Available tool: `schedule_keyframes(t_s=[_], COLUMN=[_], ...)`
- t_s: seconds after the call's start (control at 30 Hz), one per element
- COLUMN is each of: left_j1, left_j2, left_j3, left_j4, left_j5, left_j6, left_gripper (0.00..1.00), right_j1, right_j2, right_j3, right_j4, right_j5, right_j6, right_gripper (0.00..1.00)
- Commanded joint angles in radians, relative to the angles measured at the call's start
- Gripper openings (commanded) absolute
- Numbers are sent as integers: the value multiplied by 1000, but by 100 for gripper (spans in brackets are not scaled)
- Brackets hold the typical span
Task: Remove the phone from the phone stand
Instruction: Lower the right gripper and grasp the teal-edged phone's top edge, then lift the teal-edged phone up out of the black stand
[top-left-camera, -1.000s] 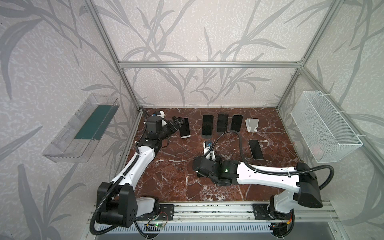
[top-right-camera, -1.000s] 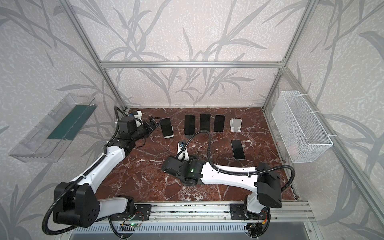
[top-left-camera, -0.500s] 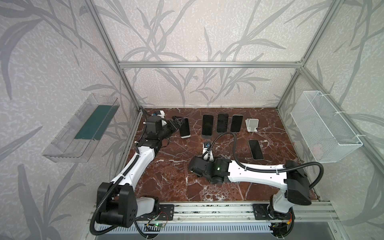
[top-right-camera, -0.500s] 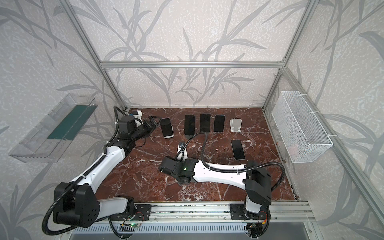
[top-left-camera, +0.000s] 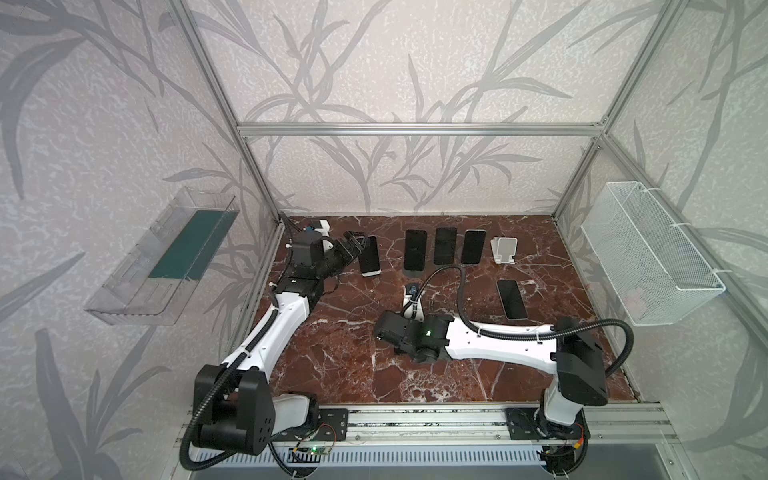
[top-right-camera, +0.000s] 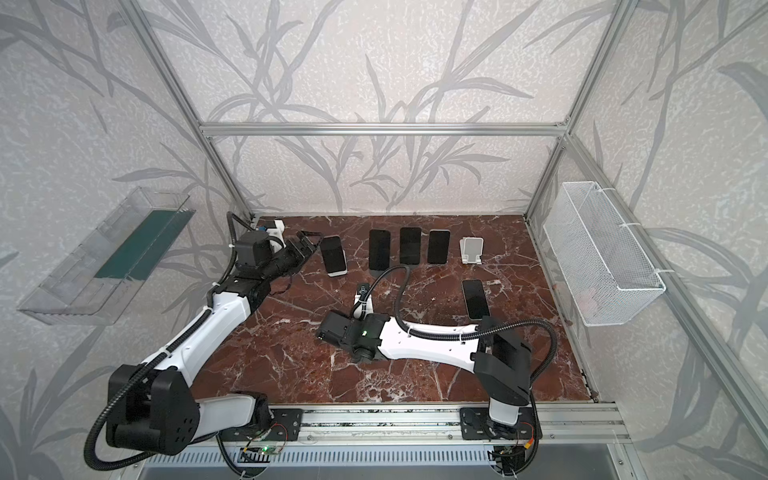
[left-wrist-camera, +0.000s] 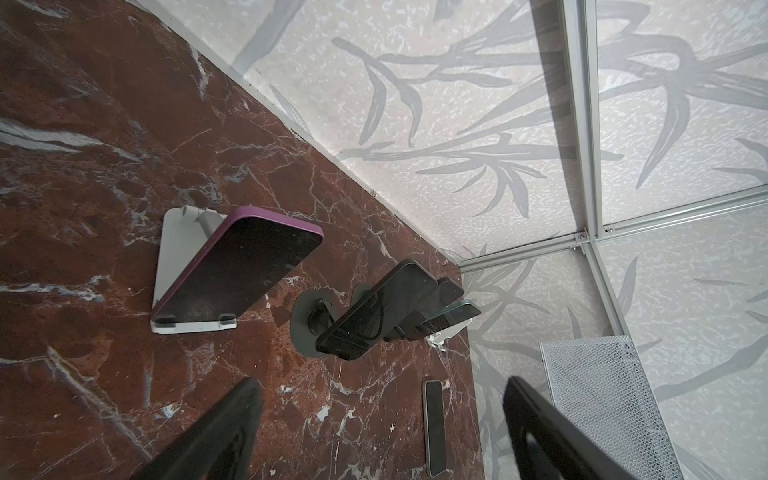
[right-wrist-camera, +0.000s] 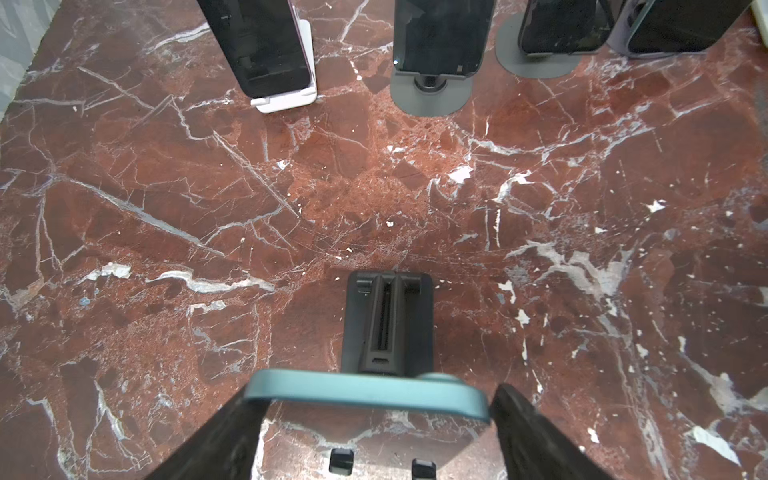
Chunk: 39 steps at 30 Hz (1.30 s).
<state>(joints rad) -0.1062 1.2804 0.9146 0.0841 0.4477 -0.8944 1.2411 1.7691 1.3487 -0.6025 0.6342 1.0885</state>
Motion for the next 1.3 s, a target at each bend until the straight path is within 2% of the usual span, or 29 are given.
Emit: schedule_keyframes(t_s=[0.0, 0.1, 0.3, 0.77, 1.03, 1.27], left_j1=[5, 4, 4, 5, 2, 2], left_j2=[-16, -14, -5, 2, 0, 3], left_j3=[3, 3, 2, -2, -5, -4], left_j4=[27, 32, 32, 58, 63, 76], left_j5=[14, 19, 19, 40, 39, 54], left_j6=[-11, -15, -12, -24, -28, -29], left_gripper=[91, 91, 91, 91, 91, 91], right_j1=[-5, -5, -5, -5, -8, -59], right_j2=[24, 35, 36, -57, -196, -321], right_j3=[6, -4, -13, -82, -118, -154], right_j4=[9, 40, 81, 125, 169, 170], right_j5=[7, 0, 0, 28, 97, 102], right_j6=[-15, -18, -34, -123, -236, -345], right_gripper=[85, 84, 75, 70, 69, 67])
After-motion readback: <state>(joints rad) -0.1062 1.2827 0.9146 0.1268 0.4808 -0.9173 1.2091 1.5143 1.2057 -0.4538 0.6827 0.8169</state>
